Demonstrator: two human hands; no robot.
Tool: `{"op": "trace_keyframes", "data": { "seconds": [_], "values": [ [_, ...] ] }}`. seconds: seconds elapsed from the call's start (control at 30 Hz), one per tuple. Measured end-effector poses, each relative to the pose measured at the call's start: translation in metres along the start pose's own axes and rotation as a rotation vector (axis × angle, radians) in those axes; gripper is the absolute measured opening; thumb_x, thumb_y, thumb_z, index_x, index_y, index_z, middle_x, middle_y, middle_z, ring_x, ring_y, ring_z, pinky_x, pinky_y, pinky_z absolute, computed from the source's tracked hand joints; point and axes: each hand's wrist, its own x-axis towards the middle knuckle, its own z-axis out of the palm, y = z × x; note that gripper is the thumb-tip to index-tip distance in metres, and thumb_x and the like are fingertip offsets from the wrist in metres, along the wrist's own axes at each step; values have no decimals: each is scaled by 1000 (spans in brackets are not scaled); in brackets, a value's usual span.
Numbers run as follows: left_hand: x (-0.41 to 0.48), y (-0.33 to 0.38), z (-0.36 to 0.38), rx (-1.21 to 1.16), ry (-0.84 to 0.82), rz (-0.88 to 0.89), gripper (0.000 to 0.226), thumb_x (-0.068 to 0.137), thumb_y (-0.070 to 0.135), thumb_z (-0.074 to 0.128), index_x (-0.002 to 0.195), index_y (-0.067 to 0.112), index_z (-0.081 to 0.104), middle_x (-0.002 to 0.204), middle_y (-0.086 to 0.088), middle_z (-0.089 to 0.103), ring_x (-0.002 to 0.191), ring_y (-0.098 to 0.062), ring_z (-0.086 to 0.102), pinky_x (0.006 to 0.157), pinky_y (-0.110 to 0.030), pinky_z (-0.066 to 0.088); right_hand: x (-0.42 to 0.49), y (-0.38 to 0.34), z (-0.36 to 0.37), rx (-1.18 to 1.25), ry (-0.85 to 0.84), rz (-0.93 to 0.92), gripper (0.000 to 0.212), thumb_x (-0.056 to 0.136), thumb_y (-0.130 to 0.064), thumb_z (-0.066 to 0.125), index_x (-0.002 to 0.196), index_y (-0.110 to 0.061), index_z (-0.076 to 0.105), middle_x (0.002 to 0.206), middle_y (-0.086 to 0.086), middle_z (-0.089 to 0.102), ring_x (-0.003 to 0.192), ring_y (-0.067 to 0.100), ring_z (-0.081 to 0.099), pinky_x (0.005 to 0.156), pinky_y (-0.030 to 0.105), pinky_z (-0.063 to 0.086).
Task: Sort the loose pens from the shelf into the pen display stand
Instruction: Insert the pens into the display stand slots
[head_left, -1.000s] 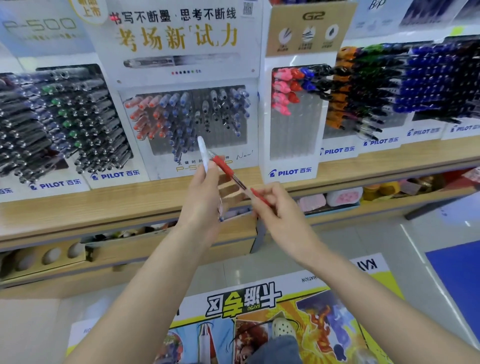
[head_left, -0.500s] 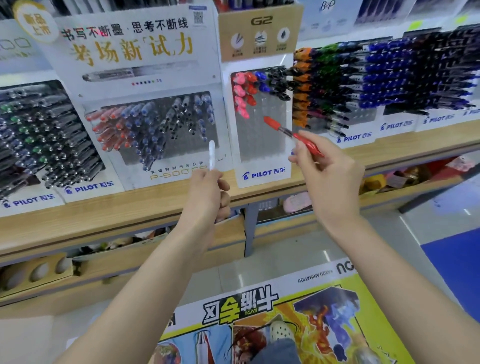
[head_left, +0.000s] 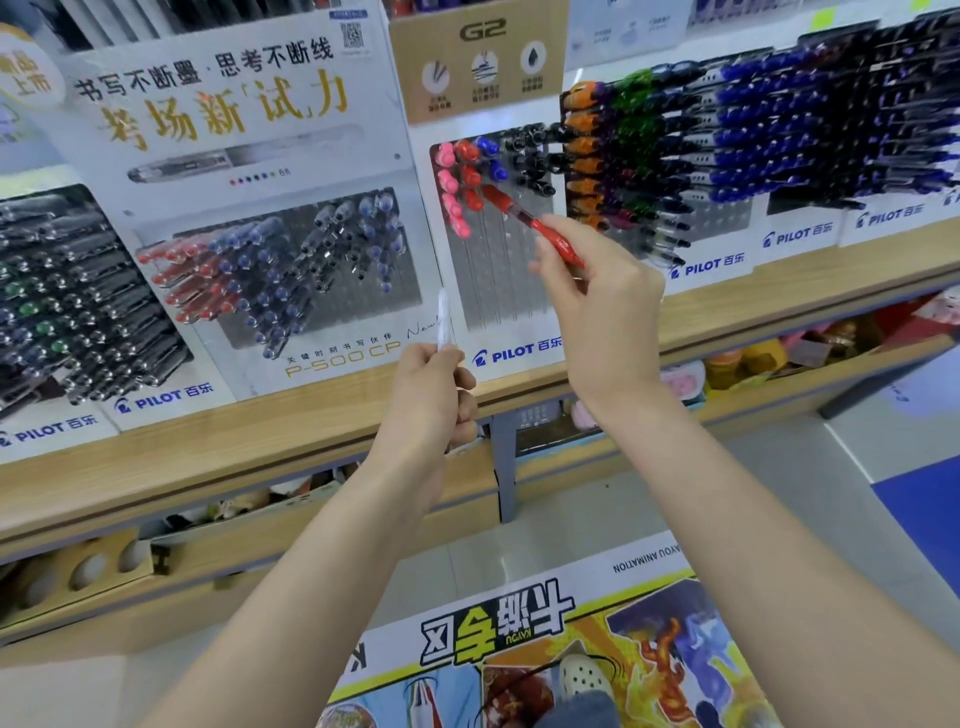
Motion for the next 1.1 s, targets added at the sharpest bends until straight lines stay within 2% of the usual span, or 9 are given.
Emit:
{"op": "trace_keyframes", "data": {
  "seconds": [0.27,0.57,0.83,0.97,1.03,1.1],
  "values": [
    [-1,6,2,6,-5,-1,10,99,19,35,95,18,45,69,2,40,30,-4,25,26,-15,16,-5,4,-5,-58,-41,-41,21,93,-13,54,108,-4,65,74,9,65,68,25,66,56,40,52],
    [2,6,0,11,-9,-10,13,100,20,35,92,18,45,70,2,40,30,-3,25,26,-14,16,-6,0,5,-58,-65,-30,21,91,-11,56,107,-4,66,77,7,65,68,23,64,59,40,53],
    [8,3,-4,-48,2,38,15,99,14,35,88,15,45,73,-1,42,47,-10,29,31,-15,19,9,-10,17,-222,-62,-135,19,91,-13,55,101,-3,67,69,6,63,57,19,54,50,34,48],
    [6,3,-7,-27,1,9,11,98,15,35,92,15,44,71,1,42,40,-8,28,29,-15,18,13,-15,21,-314,-162,-235,13,89,-7,56,94,1,66,67,11,61,55,27,56,49,38,50],
    [5,4,-8,-50,-5,13,13,99,15,35,89,15,44,72,0,42,41,-8,27,29,-15,18,13,-13,20,-347,-247,-209,14,91,-5,55,98,0,65,69,12,60,57,29,55,52,42,50],
    [5,5,-11,-81,-8,27,16,99,14,35,87,15,44,73,0,42,44,-9,28,30,-15,18,13,-10,17,-339,-249,-182,19,92,-7,54,106,-1,65,75,13,63,62,29,58,55,42,51]
  ]
}}
